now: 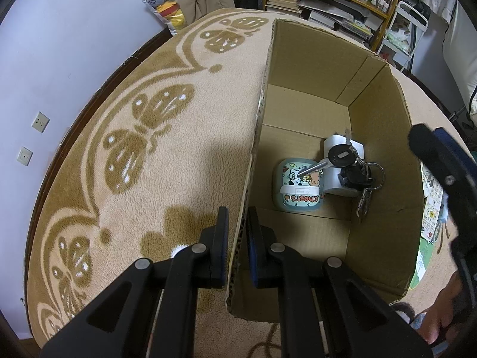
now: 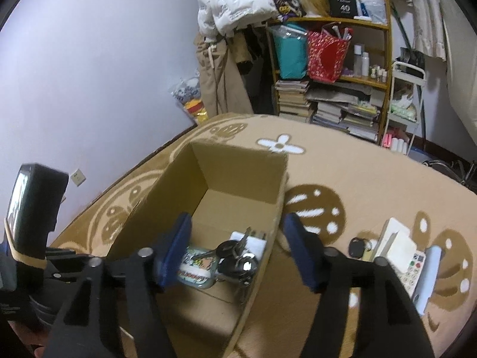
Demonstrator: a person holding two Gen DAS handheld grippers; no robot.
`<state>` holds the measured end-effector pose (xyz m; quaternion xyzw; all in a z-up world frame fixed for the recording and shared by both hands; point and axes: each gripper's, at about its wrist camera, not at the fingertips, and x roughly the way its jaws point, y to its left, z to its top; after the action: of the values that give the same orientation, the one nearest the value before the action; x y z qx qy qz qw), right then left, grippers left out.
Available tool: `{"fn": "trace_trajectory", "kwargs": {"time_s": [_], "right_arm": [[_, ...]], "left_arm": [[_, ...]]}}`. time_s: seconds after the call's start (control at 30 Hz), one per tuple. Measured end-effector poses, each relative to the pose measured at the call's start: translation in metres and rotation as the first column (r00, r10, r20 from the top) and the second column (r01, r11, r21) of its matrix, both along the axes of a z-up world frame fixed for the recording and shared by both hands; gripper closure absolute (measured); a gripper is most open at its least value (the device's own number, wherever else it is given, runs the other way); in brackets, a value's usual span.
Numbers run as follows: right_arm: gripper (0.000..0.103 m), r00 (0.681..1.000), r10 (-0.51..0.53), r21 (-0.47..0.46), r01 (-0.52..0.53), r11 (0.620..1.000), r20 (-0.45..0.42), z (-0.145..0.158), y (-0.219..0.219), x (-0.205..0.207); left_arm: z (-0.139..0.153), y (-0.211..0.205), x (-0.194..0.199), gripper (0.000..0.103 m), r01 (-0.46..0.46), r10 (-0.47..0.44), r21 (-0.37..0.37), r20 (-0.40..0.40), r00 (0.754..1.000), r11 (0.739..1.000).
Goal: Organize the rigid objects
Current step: 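Lower the keys onto the white charger and open the right tool, then reach the right tool to the white plug adapter and grasp it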
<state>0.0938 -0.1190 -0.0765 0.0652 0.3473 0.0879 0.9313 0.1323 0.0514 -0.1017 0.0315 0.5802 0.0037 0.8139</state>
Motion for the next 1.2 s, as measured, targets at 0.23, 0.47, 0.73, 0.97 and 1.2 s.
{"fn": "trace_trajectory", "kwargs": {"time_s": [0.23, 0.47, 0.73, 0.97, 1.2], "right_arm": [[0.001, 0.993, -0.115, -0.005, 0.115, 0.993, 0.016, 0.002, -0.033, 0.005], [0.000, 0.968, -0.251, -0.026, 0.250, 0.968, -0.022, -0.006, -0.076, 0.015], [0.000, 0.928, -0.355, -0.013, 0.356, 0.934, -0.111, -0.030, -0.123, 0.027], [0.000, 0.891, -0.416, -0.006, 0.422, 0.906, -0.184, -0.064, -0.148, 0.033], [0.005, 0.866, -0.453, 0.005, 0.464, 0.886, -0.213, -0.082, -0.163, 0.034]], "left_arm": [[0.000, 0.000, 0.000, 0.092, 0.000, 0.000, 0.000, 0.000, 1.000, 1.000], [0.000, 0.000, 0.000, 0.091, 0.000, 0.000, 0.000, 0.000, 1.000, 1.000], [0.000, 0.000, 0.000, 0.091, 0.000, 0.000, 0.002, 0.000, 1.000, 1.000], [-0.001, -0.001, 0.000, 0.091, 0.003, -0.003, 0.008, 0.001, 1.000, 1.000], [0.000, -0.001, 0.000, 0.091, 0.006, -0.006, 0.013, 0.002, 1.000, 1.000]]}}
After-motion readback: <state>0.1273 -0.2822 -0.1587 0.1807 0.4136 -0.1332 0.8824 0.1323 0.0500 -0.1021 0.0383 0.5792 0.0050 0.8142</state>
